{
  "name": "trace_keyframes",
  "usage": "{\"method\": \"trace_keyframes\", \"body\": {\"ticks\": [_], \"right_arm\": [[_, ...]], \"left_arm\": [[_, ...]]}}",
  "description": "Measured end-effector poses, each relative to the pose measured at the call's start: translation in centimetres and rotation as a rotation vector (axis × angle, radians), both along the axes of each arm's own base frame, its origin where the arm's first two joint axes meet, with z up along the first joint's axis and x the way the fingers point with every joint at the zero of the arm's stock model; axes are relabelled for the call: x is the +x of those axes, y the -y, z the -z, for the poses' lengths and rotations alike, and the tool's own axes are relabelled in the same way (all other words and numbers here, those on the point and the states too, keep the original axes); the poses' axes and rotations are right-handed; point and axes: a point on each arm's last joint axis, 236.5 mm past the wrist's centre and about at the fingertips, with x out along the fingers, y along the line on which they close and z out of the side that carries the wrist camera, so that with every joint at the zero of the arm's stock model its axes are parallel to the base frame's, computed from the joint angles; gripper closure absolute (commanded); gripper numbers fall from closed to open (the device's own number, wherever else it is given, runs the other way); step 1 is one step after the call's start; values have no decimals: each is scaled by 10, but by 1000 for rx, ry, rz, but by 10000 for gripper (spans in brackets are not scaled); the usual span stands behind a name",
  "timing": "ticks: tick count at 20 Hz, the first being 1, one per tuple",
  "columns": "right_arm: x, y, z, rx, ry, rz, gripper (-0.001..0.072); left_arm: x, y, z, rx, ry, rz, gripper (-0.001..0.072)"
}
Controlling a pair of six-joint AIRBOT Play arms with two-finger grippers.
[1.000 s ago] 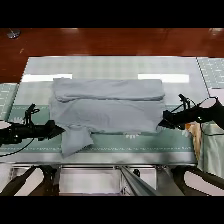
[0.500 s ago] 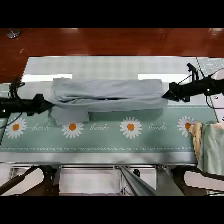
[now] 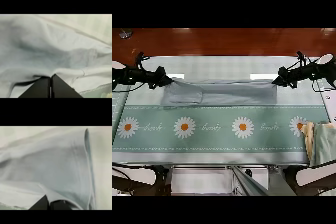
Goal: Fold the shirts.
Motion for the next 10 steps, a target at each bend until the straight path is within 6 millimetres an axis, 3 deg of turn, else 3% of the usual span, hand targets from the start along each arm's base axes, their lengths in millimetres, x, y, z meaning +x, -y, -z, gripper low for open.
{"method": "trace_keyframes", "body": {"ticks": [1, 2, 3, 6, 10], "right_arm": [[6, 0, 3, 9, 1, 7, 489], [10, 0, 7, 15, -3, 9, 121], [14, -1, 10, 21, -2, 12, 86], [21, 6, 8, 39, 5, 22, 87], [9, 31, 11, 39, -58, 44, 89]], "left_arm": [[5, 1, 4, -4, -7, 3, 655], [10, 1, 7, -3, -7, 8, 434], [13, 1, 9, -2, -6, 11, 6], [10, -2, 10, 9, -18, 59, 13], [-17, -36, 9, 79, -132, 78, 14]]}}
